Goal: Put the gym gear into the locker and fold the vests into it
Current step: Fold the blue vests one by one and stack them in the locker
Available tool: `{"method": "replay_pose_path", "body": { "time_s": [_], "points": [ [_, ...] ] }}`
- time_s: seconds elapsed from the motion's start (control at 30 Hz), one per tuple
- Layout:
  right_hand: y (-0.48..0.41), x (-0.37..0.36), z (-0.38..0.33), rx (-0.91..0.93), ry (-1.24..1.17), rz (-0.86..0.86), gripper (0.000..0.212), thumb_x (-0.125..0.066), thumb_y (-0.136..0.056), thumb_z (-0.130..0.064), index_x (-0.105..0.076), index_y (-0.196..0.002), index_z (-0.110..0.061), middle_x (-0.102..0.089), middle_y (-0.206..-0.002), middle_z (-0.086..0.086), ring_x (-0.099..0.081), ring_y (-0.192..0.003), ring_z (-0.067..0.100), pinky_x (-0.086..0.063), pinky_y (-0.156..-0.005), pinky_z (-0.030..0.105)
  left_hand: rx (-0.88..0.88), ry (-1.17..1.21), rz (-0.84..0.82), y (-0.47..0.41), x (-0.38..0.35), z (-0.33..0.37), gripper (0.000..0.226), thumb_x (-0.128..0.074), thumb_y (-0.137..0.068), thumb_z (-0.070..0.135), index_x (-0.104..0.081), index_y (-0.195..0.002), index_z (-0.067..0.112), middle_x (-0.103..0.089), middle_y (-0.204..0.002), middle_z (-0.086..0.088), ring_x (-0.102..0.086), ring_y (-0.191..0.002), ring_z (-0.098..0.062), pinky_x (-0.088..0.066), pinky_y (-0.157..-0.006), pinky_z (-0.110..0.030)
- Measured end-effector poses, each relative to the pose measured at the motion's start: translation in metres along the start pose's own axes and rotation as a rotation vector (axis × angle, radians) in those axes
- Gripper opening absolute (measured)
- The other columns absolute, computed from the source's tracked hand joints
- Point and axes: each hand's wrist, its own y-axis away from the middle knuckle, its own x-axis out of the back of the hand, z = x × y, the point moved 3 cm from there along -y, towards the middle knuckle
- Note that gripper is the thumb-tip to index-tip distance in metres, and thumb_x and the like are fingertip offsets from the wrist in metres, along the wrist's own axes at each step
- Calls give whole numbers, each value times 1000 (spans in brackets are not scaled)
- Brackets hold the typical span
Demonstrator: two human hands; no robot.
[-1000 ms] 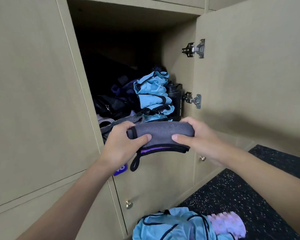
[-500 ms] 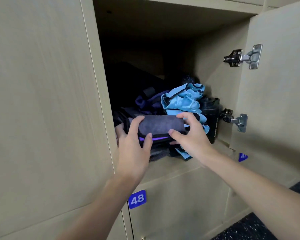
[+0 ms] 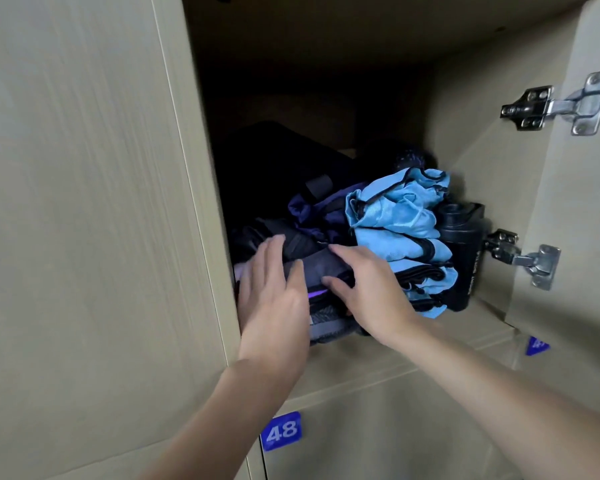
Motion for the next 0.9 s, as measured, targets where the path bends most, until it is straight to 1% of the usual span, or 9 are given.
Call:
{"method": "replay_pose_path", "body": {
  "time_s": [0.07, 0.13, 0.2, 0.23, 0.3, 0.4, 0.47, 0.73, 0.9],
  "points": [
    [4, -1, 0, 45, 65, 23, 50, -68, -92, -30, -54, -139, -20, -50, -138, 1, -58, -113, 23, -48, -97, 35, 9, -32, -105, 2, -6, -3, 44, -88, -55, 15, -71, -96, 12, -59, -116, -14, -55, -104, -35, -37, -84, -42],
    [11, 1, -2, 125, 164, 39, 42, -67, -92, -32, -59, -131, -20, -39, -145, -2, -60, -98, 20, -53, -80, 37, 41, -39, -169, 2, -9, -3, 44, -89, -57, 17, -71, -96, 15, -59, -101, -8, -57, -89, -31, -37, -73, -39],
    [18, 3, -3, 228, 273, 53, 35, -70, -89, -31, -66, -121, -18, -42, -143, -2, -55, -94, 16, -52, -60, 35, 74, 17, -195, 3, -13, -2, 41, -79, -78, 23, -65, -116, 18, -58, -112, -5, -57, -100, -30, -40, -82, -39],
    [22, 4, -3, 258, 317, 50, 32, -73, -87, -30, -69, -116, -16, -48, -137, -1, -53, -96, 15, -49, -52, 32, 97, 69, -201, 3, -16, -3, 36, -65, -92, 26, -59, -126, 20, -55, -122, -4, -54, -110, -30, -37, -90, -39],
    [26, 2, -1, 277, 381, 48, 33, -76, -84, -30, -71, -113, -15, -55, -129, 0, -55, -100, 19, -47, -47, 30, 162, 213, -175, 4, -18, -5, 33, -46, -103, 26, -56, -133, 18, -55, -131, -5, -50, -119, -31, -33, -99, -39],
    [24, -5, 4, 204, 376, 0, 42, -68, -90, -36, -63, -128, -19, -49, -134, -3, -52, -115, 18, -55, -64, 38, 241, 357, -108, 7, -22, -5, 32, -52, -100, 25, -61, -129, 15, -60, -128, -6, -51, -120, -31, -31, -103, -40],
    [23, -9, 5, 153, 370, -54, 47, -62, -94, -40, -56, -137, -23, -43, -138, -6, -49, -120, 17, -54, -74, 38, 252, 394, -98, 10, -26, -6, 32, -56, -98, 25, -62, -128, 16, -60, -128, -6, -50, -121, -30, -30, -105, -40],
    [25, -9, 4, 100, 336, -102, 54, -62, -94, -39, -48, -143, -23, -38, -141, -9, -46, -123, 16, -52, -81, 38, 235, 420, -113, 10, -24, -5, 38, -51, -101, 30, -54, -137, 19, -51, -139, -2, -40, -132, -23, -18, -115, -36],
    [31, 1, -5, 109, 327, -81, 57, -59, -95, -37, -42, -147, -24, -28, -155, -11, -38, -135, 14, -50, -93, 37, 144, 323, -160, 11, -15, -1, 49, -45, -102, 39, -40, -148, 24, -37, -154, 1, -24, -146, -19, 5, -121, -42]
  ]
}}
